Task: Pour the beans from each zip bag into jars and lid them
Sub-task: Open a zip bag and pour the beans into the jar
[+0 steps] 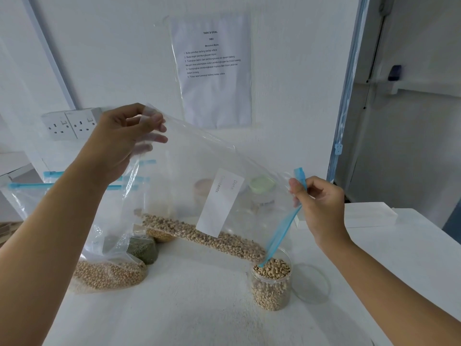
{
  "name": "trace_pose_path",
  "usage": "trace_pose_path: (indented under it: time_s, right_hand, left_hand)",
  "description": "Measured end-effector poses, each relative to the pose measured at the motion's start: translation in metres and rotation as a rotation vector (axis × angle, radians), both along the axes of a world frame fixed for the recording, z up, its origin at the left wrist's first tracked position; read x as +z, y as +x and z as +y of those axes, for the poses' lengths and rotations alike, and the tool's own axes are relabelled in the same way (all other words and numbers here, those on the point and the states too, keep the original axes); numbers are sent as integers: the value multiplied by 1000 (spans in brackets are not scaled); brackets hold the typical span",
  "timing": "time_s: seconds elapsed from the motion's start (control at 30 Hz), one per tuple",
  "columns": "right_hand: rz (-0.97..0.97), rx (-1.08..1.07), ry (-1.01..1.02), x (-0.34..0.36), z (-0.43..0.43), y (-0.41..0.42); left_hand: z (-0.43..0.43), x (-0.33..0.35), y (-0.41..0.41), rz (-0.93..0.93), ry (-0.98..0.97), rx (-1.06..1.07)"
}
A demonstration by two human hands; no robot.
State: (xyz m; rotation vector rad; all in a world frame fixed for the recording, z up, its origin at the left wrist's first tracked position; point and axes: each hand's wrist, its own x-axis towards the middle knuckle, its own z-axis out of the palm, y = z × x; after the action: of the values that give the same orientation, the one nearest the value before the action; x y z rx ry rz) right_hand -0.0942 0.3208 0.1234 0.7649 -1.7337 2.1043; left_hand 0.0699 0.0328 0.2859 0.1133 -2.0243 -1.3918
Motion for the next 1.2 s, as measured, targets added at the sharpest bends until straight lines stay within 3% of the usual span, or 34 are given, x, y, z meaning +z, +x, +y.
trace_pose_path:
  time_s: [0.8, 1.2]
  right_hand:
    - [-7, -24, 21, 1, 0, 3]
    - [-109, -28, -45, -2, -2, 9]
  left_hand:
    - [2, 12, 0, -34, -54, 2]
    - [9, 3, -2, 88, -90, 17]
